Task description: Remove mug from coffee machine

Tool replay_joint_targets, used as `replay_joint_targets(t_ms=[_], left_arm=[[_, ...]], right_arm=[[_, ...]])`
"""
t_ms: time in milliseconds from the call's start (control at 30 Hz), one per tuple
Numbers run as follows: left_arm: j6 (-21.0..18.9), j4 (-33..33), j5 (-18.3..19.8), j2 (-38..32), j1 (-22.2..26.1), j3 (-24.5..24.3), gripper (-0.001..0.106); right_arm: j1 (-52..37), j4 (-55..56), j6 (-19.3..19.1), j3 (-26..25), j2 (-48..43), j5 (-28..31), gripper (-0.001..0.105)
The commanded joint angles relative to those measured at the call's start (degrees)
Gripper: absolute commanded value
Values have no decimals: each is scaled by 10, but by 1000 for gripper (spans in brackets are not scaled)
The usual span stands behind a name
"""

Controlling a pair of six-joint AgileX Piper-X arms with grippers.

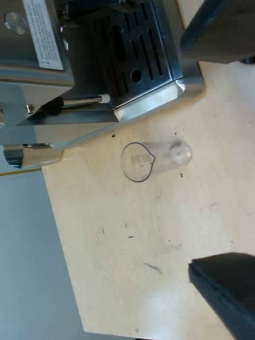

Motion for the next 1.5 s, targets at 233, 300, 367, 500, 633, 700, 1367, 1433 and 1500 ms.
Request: replay_joint_targets(t_ms=[233, 300, 367, 500, 633, 700, 1367, 1433, 1500], left_arm=[[1, 26, -13, -87, 0, -5, 79], [1, 26, -13, -106, 0, -5, 79], [1, 26, -13, -129, 0, -5, 79], [-6, 35, -13, -168, 0, -5, 79], [-6, 79, -13, -209, 0, -5, 79], [-6, 103, -13, -229, 0, -5, 79], [-20, 184, 0, -322, 0, 25, 79], [-25, 184, 4, -322, 0, 31, 79], [-29, 180, 5, -322, 0, 37, 79]], right_arm=[[-1, 108, -10, -5, -120, -4, 63], [-1, 120, -10, -5, -141, -4, 63], [-1, 131, -10, -5, -164, -4, 63], [-1, 150, -10, -5, -189, -4, 63], [-1, 171, -10, -5, -216, 15, 63], [-1, 176, -8, -5, -224, 42, 63], [-1, 192, 8, -5, -297, 63, 63], [-1, 204, 8, -5, -307, 63, 63], [-1, 226, 8, -5, -317, 63, 63]])
